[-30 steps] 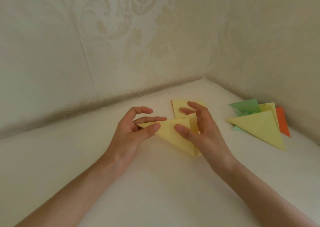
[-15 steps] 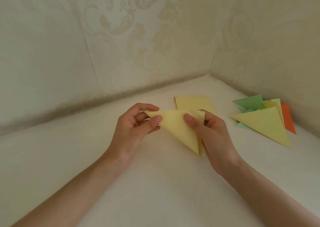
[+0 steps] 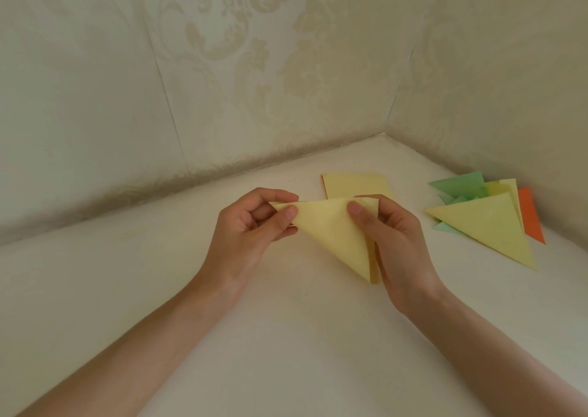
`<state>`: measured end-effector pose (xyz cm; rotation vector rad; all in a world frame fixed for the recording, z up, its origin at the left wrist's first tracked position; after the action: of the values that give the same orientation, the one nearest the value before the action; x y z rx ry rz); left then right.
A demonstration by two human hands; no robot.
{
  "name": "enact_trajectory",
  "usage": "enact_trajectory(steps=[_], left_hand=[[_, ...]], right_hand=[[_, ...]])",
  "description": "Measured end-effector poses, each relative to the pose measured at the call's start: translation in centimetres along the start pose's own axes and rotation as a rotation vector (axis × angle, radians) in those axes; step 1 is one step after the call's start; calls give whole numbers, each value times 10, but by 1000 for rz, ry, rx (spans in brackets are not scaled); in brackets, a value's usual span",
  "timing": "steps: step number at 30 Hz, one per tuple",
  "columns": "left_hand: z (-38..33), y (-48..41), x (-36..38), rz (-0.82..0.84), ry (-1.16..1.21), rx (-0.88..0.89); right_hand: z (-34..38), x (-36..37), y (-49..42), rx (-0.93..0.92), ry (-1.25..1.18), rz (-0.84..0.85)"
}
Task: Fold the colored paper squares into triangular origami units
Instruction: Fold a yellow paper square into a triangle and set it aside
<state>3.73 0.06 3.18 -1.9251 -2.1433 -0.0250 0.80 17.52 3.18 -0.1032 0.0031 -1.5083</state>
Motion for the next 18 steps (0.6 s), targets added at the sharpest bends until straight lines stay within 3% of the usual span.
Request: enact_trajectory(steps=[18], left_hand=[[-4,-3,-4,-51,-12,17]], right_hand=[[9,2,2,-108,136,-150]])
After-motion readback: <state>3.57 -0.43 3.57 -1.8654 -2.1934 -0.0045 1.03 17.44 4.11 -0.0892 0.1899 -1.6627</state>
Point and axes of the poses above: each hand's wrist, its own y-axis away from the middle knuckle, its own x-axis out of the palm, z = x × y, the point moved 1 cm from there along -y, towards the middle knuckle, and after that the axes turned 2 degrees about -x, right-handed, at the moved point
